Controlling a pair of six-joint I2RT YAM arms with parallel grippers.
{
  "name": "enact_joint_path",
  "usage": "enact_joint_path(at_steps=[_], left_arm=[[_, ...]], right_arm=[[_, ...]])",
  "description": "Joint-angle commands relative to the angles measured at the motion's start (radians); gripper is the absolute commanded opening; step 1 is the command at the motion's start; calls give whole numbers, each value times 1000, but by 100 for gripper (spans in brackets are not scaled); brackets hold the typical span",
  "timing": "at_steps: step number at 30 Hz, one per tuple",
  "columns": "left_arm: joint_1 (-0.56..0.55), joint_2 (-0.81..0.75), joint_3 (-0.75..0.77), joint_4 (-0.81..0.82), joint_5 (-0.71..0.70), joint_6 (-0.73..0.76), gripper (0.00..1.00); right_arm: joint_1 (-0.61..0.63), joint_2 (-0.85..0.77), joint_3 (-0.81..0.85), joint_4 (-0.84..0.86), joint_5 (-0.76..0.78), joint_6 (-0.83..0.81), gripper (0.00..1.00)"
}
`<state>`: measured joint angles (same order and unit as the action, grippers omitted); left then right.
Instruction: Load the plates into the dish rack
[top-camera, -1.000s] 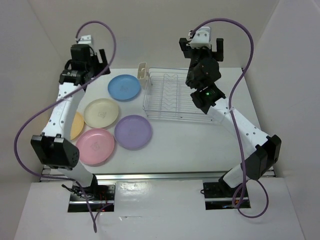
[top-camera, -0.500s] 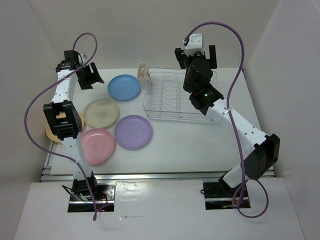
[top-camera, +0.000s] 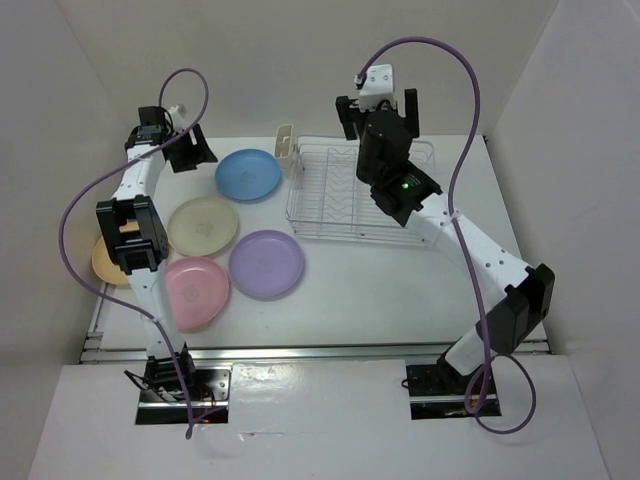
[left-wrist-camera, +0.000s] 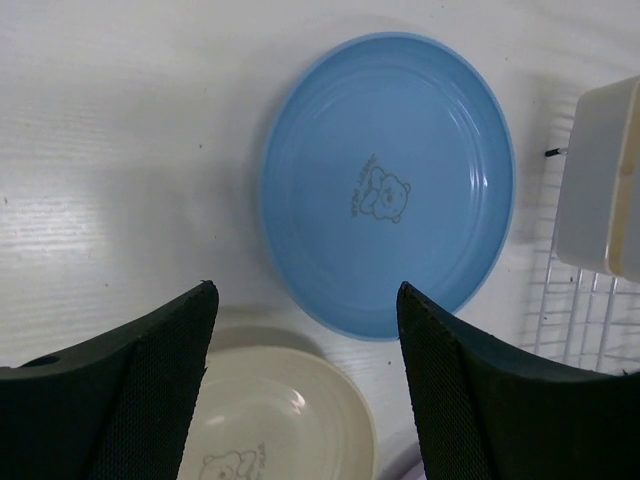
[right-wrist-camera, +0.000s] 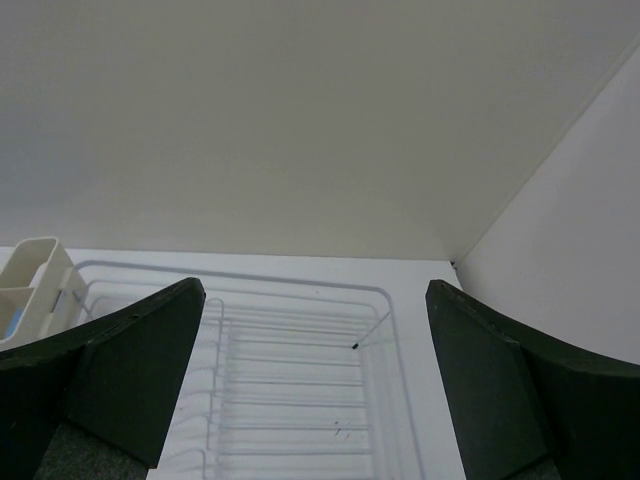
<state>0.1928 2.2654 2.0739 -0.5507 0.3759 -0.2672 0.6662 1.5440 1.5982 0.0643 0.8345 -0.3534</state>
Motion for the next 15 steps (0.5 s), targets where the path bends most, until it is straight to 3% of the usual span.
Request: enact_joint_path(at_steps=[1, 10, 15], left_arm=[[-6, 49, 50, 97, 37, 60, 77], [-45, 221, 167, 17, -141, 28, 76], [-66, 256, 178, 17, -160, 28, 76]], right_arm=[[22, 25, 94, -38, 14, 19, 100], [91, 88, 164, -89, 44, 19, 100], [137, 117, 197, -100, 75, 19, 100]])
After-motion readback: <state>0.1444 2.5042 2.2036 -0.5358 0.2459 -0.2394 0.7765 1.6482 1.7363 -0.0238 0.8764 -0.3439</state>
